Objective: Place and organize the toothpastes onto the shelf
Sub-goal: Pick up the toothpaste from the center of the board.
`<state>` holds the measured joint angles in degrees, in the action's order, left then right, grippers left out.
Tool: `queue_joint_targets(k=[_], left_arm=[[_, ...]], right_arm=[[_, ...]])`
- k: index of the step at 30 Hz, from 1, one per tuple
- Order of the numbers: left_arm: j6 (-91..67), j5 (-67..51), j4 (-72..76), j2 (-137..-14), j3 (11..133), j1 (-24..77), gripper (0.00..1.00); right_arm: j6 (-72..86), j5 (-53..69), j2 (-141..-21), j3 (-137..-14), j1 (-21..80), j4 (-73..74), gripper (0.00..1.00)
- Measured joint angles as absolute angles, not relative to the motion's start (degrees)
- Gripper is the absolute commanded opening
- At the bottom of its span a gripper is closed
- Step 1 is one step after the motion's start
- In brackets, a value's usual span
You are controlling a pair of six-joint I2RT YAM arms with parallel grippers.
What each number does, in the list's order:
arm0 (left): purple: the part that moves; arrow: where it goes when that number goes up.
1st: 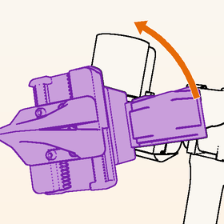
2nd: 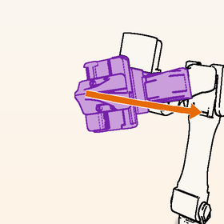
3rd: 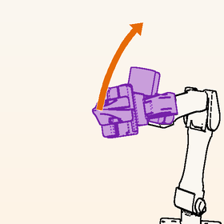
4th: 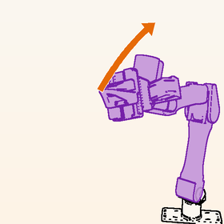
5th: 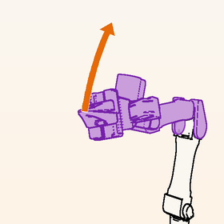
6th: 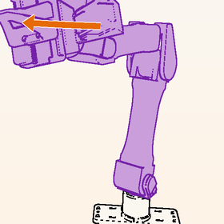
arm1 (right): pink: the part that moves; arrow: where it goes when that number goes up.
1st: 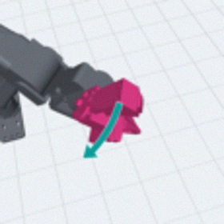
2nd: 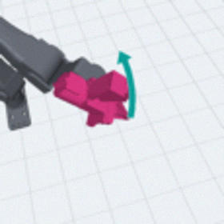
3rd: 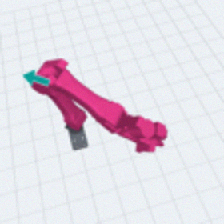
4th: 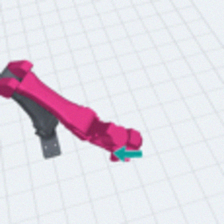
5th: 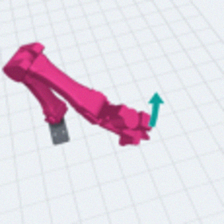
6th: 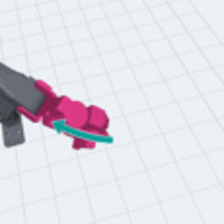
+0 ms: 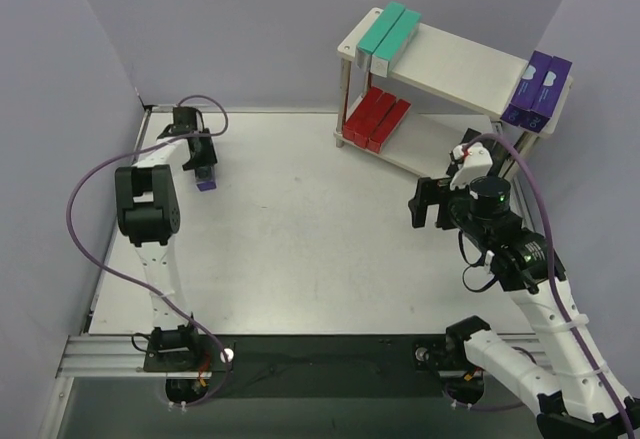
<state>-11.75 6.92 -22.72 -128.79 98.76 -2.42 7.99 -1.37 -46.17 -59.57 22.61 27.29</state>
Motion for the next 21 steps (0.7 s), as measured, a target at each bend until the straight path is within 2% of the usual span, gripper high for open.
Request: queue_joint_targets(k=[6,14,21], left_arm=[[-18.0,-3.9,-20.03,-120.4,86.89,-2.28,0.46],[-32.77,-17.54,-7.22,-104.99,67.22,-0.64,0.47],[-46.15,-21.47,8.08,-92.01,53.67,9.52,0.49]], right_arm=[[9.19,0.89,-45.82,-56.38,23.86,26.89,0.98],[11.44,3.49,-46.04,-50.41,28.49,22.52,0.99],[15.79,4.1,-49.41,-45.19,34.83,13.02,0.99]])
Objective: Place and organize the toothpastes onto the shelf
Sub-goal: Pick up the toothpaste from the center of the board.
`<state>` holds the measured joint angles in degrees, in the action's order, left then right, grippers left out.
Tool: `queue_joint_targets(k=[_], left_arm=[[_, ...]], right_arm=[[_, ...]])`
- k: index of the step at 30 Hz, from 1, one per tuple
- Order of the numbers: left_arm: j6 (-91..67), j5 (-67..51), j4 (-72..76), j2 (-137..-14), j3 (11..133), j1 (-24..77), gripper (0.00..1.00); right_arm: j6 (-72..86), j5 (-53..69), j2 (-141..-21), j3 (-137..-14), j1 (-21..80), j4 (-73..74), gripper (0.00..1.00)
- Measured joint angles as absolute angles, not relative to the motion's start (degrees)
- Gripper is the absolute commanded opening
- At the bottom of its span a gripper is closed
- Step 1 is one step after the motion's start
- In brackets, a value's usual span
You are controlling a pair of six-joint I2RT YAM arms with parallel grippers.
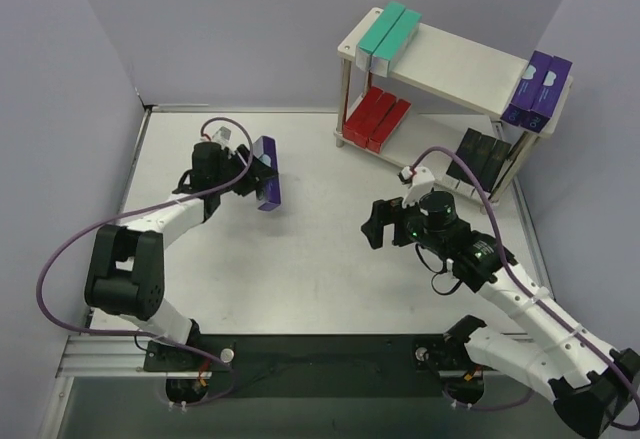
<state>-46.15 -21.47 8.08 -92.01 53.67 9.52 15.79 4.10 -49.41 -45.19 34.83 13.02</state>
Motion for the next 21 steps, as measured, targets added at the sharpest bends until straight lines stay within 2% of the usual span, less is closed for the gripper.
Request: queue_joint_targets(k=[12,21], left_arm=[[-59.33,-18.31,21.26,-85.38,47.86,27.99,0.51],[-59.0,-14.06,23.59,-83.35,47.81,35.88,0.54]], right_arm=[[22.59,3.9,-57.8,-41.89,42.48,-5.69,0.99],[25.36,4.16,-62.3,-43.4,44.07,-8.91,0.98]])
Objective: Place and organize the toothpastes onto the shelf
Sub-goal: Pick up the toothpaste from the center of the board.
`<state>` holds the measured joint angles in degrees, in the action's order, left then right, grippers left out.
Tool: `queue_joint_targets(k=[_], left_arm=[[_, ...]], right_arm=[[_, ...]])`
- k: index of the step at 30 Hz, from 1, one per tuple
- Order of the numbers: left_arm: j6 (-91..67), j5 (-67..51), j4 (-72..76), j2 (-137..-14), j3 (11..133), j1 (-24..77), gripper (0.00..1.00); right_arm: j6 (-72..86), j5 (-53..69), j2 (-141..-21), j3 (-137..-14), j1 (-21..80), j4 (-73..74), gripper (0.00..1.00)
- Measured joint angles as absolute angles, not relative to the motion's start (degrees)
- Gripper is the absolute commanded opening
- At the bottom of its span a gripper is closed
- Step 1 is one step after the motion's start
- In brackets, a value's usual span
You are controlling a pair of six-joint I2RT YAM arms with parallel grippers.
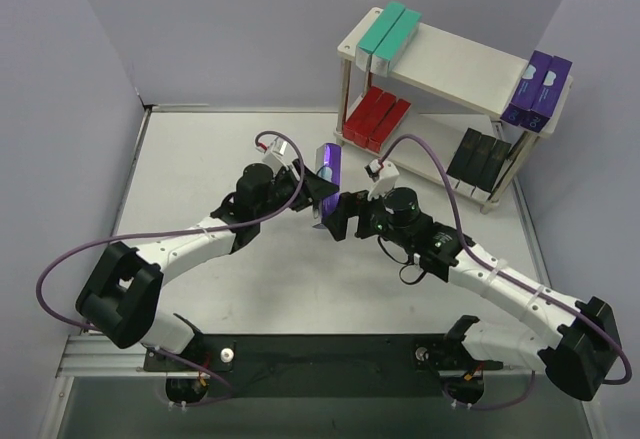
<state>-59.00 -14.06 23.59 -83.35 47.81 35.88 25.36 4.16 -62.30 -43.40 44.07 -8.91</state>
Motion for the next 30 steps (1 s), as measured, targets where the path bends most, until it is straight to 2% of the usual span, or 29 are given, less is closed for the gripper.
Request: queue_joint_targets(k=[9,13,23,30], left_arm=[[-58.43,-12.4,24.53,-83.35,47.81,38.37,0.54],[-58.08,-12.12,25.15,-83.35,47.81,39.09,0.55],[-58.19,-9.26,28.86,-83.05,46.94,39.97,0.56],[-58.94,-7.31,31.81,-83.02,46.17,40.18,0.63]], right_arm=[[26.17,2.68,-64.14,-46.68,46.92,-9.65,0.94],[27.51,-0.03,-66.06,-47.53,47.33,-9.43,0.88],[28.86,-4.34,-68.71,-48.45,48.53,-8.25,0.54],[27.77,-7.35,-69.56,-50.59,49.45,-6.24,0.31]])
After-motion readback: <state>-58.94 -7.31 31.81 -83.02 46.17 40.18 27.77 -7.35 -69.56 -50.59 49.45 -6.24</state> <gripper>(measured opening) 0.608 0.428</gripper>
